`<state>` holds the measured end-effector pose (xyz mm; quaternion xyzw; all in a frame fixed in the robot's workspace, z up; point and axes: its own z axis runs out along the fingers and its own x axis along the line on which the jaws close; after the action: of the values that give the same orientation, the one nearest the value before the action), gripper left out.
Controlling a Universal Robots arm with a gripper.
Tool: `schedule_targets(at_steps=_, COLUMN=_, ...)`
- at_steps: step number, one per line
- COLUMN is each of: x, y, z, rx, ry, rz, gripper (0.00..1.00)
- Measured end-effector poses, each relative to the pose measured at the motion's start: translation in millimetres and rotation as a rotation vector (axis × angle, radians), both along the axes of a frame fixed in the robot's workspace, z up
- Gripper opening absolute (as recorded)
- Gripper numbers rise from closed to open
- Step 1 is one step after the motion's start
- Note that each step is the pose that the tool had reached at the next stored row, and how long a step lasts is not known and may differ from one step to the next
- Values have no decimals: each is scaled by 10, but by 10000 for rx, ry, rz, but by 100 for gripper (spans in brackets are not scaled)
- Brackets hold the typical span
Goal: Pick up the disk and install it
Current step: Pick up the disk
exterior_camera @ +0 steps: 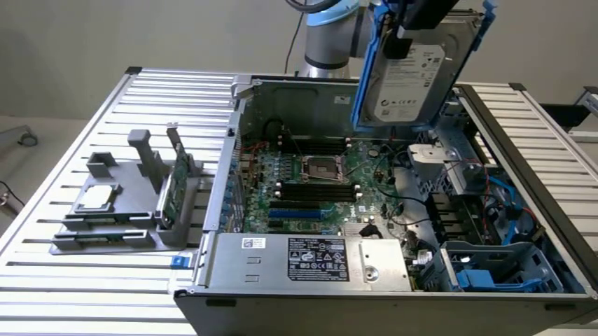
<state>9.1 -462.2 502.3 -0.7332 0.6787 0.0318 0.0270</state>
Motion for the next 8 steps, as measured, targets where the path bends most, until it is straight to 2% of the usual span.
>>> schedule_targets(at_steps=8, x=361, y=-131, z=-2, rx=1, ry=0, rz=0, gripper=33)
